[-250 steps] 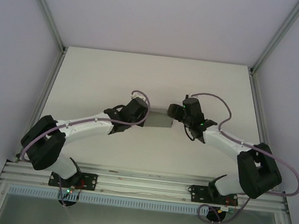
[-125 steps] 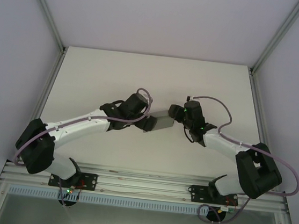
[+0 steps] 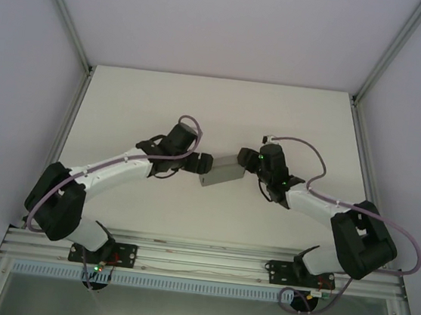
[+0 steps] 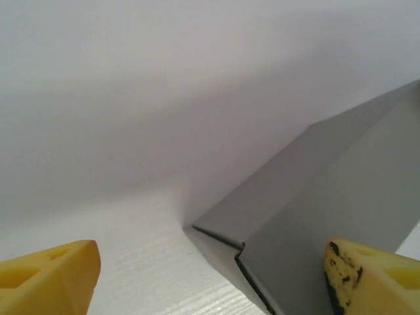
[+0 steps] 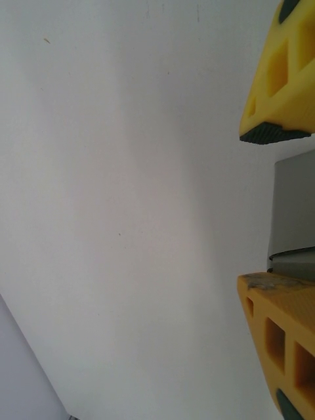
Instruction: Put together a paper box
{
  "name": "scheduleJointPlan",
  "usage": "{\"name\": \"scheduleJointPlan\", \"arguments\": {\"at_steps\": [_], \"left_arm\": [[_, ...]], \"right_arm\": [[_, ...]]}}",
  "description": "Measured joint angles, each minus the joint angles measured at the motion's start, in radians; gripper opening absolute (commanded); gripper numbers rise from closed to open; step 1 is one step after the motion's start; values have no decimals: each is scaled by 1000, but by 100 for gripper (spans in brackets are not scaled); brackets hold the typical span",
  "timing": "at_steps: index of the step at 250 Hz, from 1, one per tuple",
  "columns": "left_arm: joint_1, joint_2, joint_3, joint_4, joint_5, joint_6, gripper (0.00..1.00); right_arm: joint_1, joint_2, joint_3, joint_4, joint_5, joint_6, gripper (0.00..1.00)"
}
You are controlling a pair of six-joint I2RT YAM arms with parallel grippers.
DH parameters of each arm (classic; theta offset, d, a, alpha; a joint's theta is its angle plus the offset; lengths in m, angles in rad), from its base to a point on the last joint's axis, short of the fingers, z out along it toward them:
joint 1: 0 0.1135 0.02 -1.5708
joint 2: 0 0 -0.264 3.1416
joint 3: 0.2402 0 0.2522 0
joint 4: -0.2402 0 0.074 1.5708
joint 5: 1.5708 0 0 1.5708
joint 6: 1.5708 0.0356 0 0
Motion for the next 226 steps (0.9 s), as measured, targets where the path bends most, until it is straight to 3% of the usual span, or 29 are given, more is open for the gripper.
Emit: {"name": "scheduleJointPlan", "arguments": {"at_steps": [36,50,70,106,127,199,226], "left_arm": [[13,10,-65,127,69,-29,72],[21,14,-93,183,104,-43,62],[29,14,-130,264,139,-63,51],[34,5,-227,430,177,-85,45],[37,1,-278,528,192,-88,33],[49,23,-330,682,199,-100,26],[50,29,-328,692,194,-100,23]], "right_arm": [[2,8,-26,64,-12,-26,49],[0,17,-31,89,-19,-38,47],[-3,34,-37,134,-35,-68,34],[-9,57,-113,303,-88,-123,25],[-12,69,-156,409,-113,-154,19],[-15,163,-198,647,-118,-239,0],[-10,198,-226,758,-101,-259,0]]}}
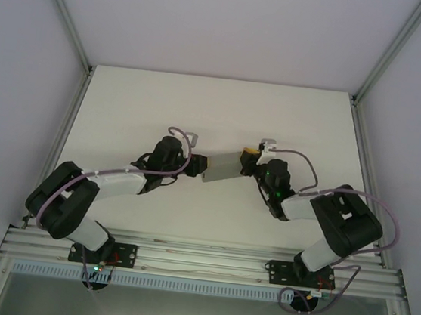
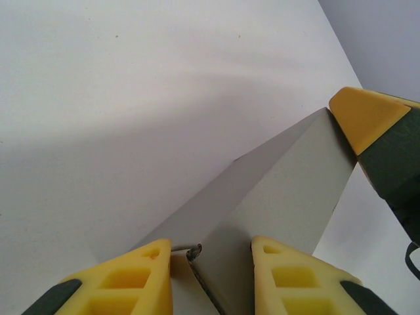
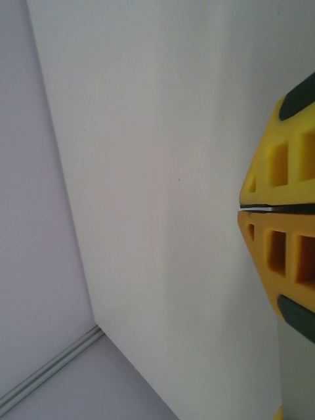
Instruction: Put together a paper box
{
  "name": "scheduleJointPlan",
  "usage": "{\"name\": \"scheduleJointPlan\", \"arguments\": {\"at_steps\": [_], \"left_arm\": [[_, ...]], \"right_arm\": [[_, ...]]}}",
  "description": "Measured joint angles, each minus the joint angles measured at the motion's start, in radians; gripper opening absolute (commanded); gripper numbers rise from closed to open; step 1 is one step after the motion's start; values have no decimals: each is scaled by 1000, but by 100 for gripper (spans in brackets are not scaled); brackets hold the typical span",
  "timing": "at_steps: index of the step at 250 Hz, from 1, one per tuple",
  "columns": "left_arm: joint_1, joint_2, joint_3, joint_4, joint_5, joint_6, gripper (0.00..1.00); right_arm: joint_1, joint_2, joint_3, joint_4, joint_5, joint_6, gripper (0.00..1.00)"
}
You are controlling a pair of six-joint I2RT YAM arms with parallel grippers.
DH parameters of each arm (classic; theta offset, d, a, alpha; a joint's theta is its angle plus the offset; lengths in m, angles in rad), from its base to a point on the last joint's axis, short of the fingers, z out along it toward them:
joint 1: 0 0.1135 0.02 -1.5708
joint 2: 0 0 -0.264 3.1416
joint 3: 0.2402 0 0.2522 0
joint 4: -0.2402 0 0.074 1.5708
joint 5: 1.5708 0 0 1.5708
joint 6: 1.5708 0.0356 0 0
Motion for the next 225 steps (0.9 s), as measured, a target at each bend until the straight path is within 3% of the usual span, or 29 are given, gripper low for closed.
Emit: {"name": "scheduleJointPlan", "arguments": {"at_steps": [24,58,79,124,139,154,196,225], "left_arm": [[0,1,1,1,-4,0,23],[0,1,32,-48,-15,1,29],[0,-3,77,-115,-40,18,48],[-2,-9,170,-310,-95,49,70],[-3,-12,197,-370,-113,69,83],[-4,-17,222,-426,-130,77,100],[-9,-40,319,-547,-225,110,100],[-6,-73,386,-584,-301,130,100]], "right_arm": [[3,6,-12,35,6,-9,1],[5,-41,15,-53,9,-11,18],[5,-82,51,-184,13,-6,34],[24,-177,162,-538,16,20,44],[36,-205,203,-659,16,29,47],[41,-231,248,-765,16,38,58],[30,-278,406,-962,-2,15,85],[12,-277,509,-1055,-77,-112,100]]}}
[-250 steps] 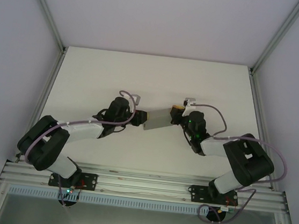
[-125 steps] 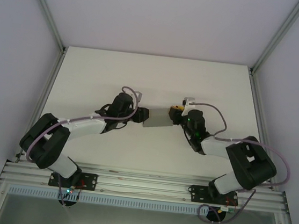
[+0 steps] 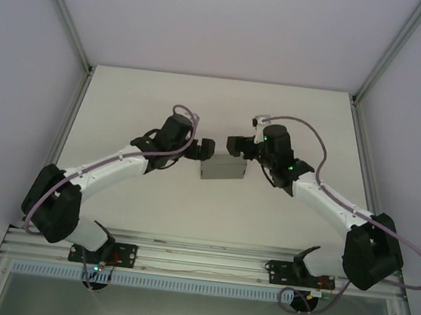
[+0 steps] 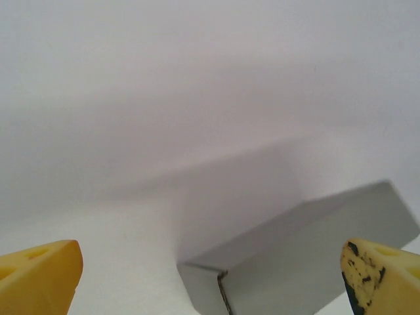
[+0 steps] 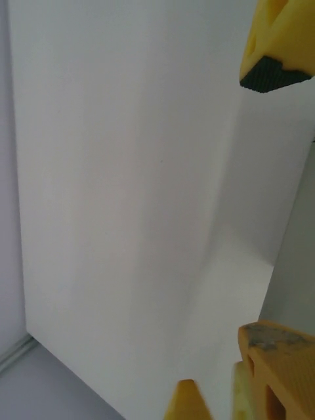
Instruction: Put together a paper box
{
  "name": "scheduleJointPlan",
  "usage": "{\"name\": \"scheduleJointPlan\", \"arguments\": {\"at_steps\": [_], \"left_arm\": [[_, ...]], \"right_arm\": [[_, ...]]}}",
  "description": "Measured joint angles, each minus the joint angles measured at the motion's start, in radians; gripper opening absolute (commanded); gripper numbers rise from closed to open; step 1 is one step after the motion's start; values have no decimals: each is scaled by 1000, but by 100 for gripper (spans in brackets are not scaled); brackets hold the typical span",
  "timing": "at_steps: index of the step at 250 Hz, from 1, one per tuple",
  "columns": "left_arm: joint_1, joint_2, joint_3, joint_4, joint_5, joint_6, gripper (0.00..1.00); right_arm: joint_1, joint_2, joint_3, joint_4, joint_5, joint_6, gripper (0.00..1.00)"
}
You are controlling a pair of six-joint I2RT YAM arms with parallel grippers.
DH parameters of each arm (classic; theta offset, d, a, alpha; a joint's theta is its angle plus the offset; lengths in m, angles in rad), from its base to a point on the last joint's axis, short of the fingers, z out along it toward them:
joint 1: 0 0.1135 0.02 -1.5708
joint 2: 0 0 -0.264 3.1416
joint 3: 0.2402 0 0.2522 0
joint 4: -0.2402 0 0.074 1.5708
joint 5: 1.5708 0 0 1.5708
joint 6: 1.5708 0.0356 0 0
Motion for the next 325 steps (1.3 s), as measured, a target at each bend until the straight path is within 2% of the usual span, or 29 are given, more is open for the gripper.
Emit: {"name": "scheduleJointPlan", "arguments": {"at_steps": [29,65,93,124,176,190,196,263,275,302,325], "left_arm": [[27,-30,34,-20,-71,3,100],[135,-48,8,-49,-121,-6,100],[217,-73,-75,-72,-146,-26,100],[254,-114,-156,-106,-166,-40,100],[262,-174,-188,-130,-188,-51,100],[262,-189,-193,-132,-195,-51,100],[262,-193,-196,-132,-197,-51,100],[262,-240,-231,-147,-221,-51,100],[262,-251,-233,-150,-226,-51,100],[262,-275,-238,-150,-241,-51,100],[262,-291,-243,-150,-243,-51,100]], "right_arm": [[-2,27,77,-120,-116,-236,100],[3,107,164,-314,-230,-629,100],[19,200,253,-464,-246,-858,100],[44,308,335,-546,-207,-1023,96],[77,461,435,-602,-112,-1144,76],[84,485,451,-611,-94,-1173,59],[87,495,457,-615,-86,-1180,55],[113,546,521,-619,39,-1209,48],[118,547,518,-590,82,-1209,44],[133,549,483,-448,214,-1209,44],[144,560,443,-331,305,-1222,51]]}}
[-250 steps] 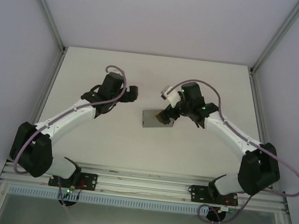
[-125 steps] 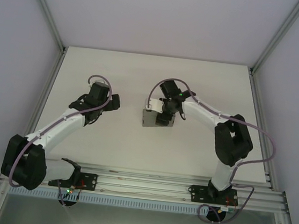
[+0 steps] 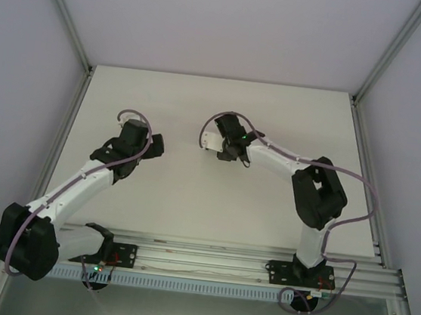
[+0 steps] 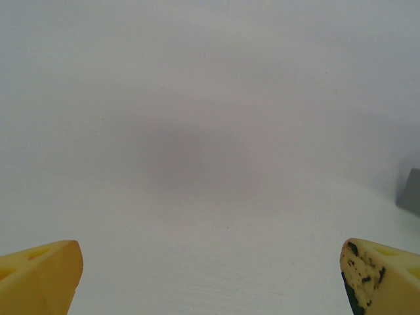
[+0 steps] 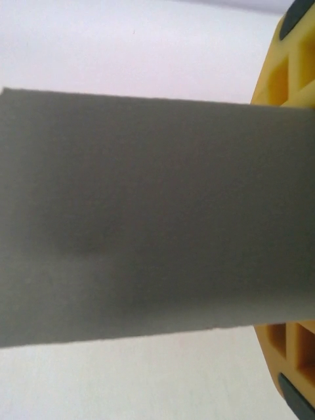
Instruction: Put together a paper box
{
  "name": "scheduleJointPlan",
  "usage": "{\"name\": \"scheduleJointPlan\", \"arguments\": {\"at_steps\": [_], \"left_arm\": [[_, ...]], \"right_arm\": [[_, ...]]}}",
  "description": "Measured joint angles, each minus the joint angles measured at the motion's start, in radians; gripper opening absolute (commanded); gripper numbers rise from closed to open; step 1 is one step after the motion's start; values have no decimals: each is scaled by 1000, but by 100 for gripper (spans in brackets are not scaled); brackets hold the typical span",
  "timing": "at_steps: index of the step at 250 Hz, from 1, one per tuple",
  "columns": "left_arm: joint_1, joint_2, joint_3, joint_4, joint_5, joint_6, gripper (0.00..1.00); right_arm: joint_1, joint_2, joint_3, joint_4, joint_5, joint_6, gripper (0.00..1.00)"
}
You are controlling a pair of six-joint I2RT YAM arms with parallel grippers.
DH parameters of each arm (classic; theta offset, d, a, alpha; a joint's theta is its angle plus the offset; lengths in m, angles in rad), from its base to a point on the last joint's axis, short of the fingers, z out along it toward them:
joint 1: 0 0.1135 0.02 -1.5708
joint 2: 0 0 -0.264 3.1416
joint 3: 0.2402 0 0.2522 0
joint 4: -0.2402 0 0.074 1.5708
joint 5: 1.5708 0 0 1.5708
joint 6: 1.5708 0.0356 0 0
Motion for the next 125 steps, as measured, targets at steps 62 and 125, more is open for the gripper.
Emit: {"name": "scheduleJointPlan", "arguments": {"at_steps": [62,125], "left_arm": [[0,-6,-11,-5,-7,-1,100],[0,-6,-11,0,-34,1,100]], "right_arm": [[17,5,-86,70,45,-31,85],[56,-146,-158,-82,-49,37,100]]}}
